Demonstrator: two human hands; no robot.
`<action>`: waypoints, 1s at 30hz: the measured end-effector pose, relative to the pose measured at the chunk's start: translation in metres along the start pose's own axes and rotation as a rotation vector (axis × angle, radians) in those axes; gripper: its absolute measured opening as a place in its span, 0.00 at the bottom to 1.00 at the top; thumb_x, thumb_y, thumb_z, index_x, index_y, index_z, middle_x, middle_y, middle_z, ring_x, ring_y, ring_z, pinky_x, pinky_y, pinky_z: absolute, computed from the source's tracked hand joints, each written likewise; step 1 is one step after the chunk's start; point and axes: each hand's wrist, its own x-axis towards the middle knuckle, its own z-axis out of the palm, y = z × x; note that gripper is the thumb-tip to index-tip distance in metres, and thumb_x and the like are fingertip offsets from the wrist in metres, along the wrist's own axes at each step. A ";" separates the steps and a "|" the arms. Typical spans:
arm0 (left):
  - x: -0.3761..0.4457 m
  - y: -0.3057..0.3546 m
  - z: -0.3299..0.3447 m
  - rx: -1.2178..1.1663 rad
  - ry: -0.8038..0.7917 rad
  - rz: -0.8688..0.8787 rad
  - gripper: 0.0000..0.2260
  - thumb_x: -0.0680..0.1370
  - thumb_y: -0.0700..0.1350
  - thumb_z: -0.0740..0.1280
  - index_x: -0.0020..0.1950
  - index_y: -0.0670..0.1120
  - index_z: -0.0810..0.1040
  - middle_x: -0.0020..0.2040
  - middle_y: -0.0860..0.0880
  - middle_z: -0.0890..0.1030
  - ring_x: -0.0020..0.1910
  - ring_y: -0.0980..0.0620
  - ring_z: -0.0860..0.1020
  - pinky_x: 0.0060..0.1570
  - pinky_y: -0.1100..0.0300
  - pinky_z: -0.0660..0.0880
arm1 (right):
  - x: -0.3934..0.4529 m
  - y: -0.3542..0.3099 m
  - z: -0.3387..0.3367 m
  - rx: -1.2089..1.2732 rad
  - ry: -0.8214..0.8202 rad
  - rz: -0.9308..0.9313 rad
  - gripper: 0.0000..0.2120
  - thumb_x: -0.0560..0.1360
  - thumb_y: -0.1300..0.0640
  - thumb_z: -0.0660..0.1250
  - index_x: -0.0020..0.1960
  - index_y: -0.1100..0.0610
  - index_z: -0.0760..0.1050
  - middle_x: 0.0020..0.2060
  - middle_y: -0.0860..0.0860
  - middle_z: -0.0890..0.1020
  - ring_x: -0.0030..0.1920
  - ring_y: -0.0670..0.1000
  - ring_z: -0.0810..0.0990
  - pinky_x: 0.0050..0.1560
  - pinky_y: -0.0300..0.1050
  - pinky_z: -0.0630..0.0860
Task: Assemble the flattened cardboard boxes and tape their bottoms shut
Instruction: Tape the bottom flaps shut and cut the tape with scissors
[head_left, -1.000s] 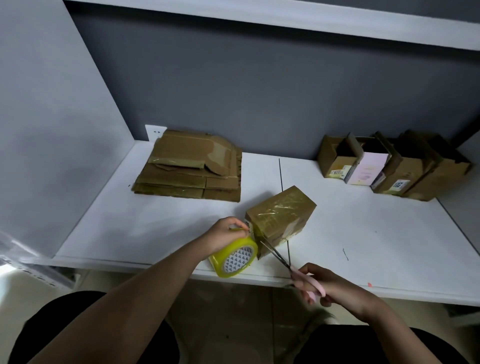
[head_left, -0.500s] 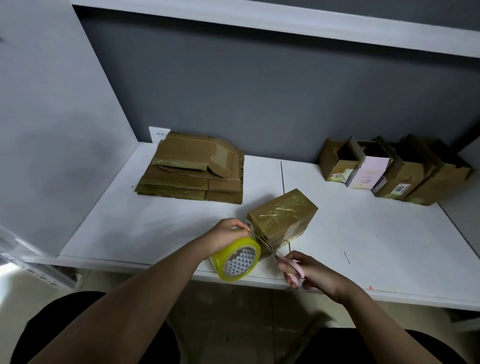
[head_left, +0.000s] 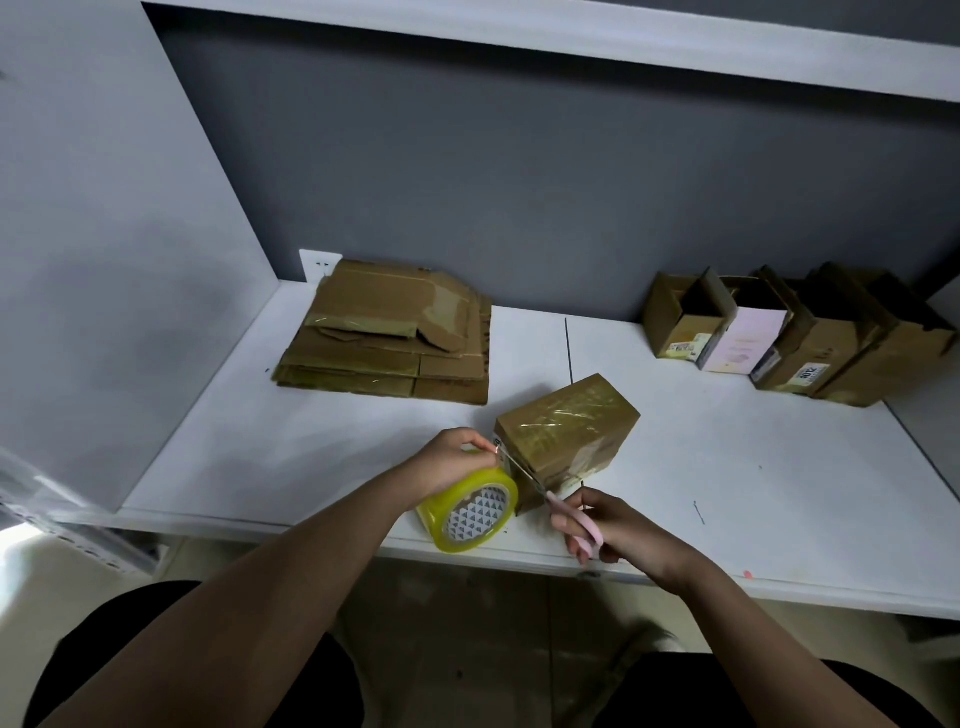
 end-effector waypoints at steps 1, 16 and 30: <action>0.000 0.000 -0.001 0.013 -0.003 0.003 0.08 0.77 0.48 0.67 0.54 0.49 0.79 0.51 0.50 0.79 0.50 0.53 0.78 0.49 0.59 0.76 | 0.001 0.002 0.000 0.023 0.007 -0.008 0.16 0.72 0.48 0.73 0.49 0.57 0.73 0.33 0.53 0.78 0.34 0.50 0.75 0.32 0.35 0.69; -0.004 0.005 -0.003 0.011 -0.049 -0.027 0.10 0.77 0.48 0.66 0.57 0.48 0.79 0.51 0.50 0.78 0.48 0.53 0.78 0.43 0.63 0.76 | -0.001 0.008 0.006 0.122 0.057 -0.085 0.05 0.72 0.64 0.71 0.45 0.62 0.75 0.29 0.54 0.77 0.27 0.47 0.75 0.32 0.36 0.74; -0.011 0.002 -0.014 0.297 -0.061 -0.042 0.12 0.75 0.51 0.68 0.54 0.47 0.80 0.54 0.48 0.79 0.50 0.52 0.77 0.51 0.58 0.75 | -0.011 -0.007 0.009 0.008 0.069 0.014 0.11 0.75 0.52 0.70 0.44 0.57 0.71 0.25 0.51 0.77 0.27 0.46 0.74 0.27 0.33 0.65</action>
